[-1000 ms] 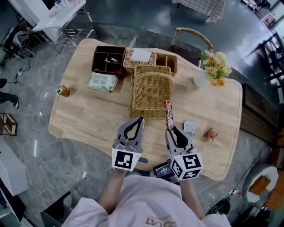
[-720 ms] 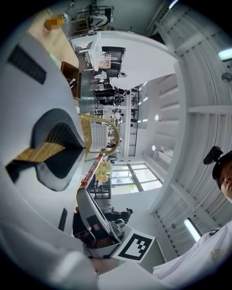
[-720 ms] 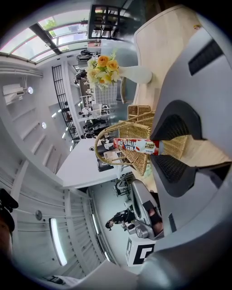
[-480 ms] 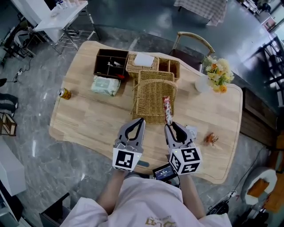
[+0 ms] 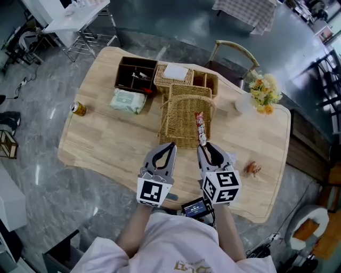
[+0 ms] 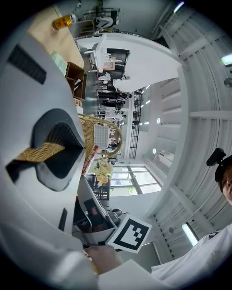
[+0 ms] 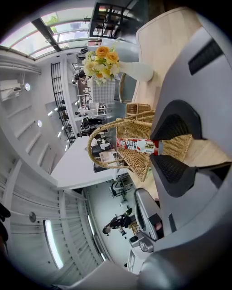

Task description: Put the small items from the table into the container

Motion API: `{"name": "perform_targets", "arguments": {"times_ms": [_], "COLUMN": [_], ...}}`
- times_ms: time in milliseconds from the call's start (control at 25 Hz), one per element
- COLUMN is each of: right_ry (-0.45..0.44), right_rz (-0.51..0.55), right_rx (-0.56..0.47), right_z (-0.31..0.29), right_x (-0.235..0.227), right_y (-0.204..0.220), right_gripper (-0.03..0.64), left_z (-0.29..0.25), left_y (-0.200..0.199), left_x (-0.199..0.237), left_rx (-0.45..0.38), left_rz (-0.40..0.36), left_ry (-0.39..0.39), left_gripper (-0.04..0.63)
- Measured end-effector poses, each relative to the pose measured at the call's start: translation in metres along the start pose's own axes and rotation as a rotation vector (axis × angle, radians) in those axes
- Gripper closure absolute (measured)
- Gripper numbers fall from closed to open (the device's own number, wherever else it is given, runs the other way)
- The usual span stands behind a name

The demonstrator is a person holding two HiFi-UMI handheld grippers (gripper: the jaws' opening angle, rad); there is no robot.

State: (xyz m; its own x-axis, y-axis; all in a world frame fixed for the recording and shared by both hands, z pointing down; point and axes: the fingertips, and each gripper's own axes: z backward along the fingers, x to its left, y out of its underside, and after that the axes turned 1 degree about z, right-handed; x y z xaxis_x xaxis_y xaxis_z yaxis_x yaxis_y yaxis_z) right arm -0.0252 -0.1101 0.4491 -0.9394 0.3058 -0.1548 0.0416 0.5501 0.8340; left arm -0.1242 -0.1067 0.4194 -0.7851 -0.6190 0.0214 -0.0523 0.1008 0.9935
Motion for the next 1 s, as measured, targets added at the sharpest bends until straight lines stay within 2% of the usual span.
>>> {"name": "perform_targets", "arguments": {"times_ms": [280, 360, 480, 560, 680, 800, 1000], "right_ry": [0.020, 0.027, 0.052, 0.069, 0.065, 0.056, 0.093], "right_rz": [0.030, 0.034, 0.043, 0.048, 0.034, 0.037, 0.115], "right_rx": [-0.027, -0.063, -0.128, -0.154, -0.206, -0.252, -0.291], "right_z": [-0.002, 0.001, 0.010, 0.015, 0.025, 0.037, 0.058], "right_x": [0.001, 0.001, -0.001, -0.002, -0.002, 0.001, 0.007], "right_y": [-0.007, -0.012, -0.022, -0.025, -0.028, -0.029, -0.027], "right_gripper": [0.503, 0.503, 0.503, 0.503, 0.503, 0.505, 0.583], "left_z": [0.007, 0.009, 0.009, 0.009, 0.012, 0.016, 0.027], "left_y": [0.001, 0.001, 0.000, -0.002, -0.007, -0.010, -0.022], "left_x": [0.004, 0.004, 0.002, 0.002, 0.003, 0.001, 0.000], "left_rx": [-0.001, 0.009, -0.007, -0.012, 0.007, -0.016, -0.008], "left_rz": [-0.015, 0.000, -0.048, -0.054, -0.014, -0.057, -0.009], "left_ry": [-0.001, -0.009, 0.007, 0.010, -0.009, 0.004, -0.026], "left_gripper": [0.592, 0.592, 0.592, 0.592, 0.592, 0.592, 0.592]}}
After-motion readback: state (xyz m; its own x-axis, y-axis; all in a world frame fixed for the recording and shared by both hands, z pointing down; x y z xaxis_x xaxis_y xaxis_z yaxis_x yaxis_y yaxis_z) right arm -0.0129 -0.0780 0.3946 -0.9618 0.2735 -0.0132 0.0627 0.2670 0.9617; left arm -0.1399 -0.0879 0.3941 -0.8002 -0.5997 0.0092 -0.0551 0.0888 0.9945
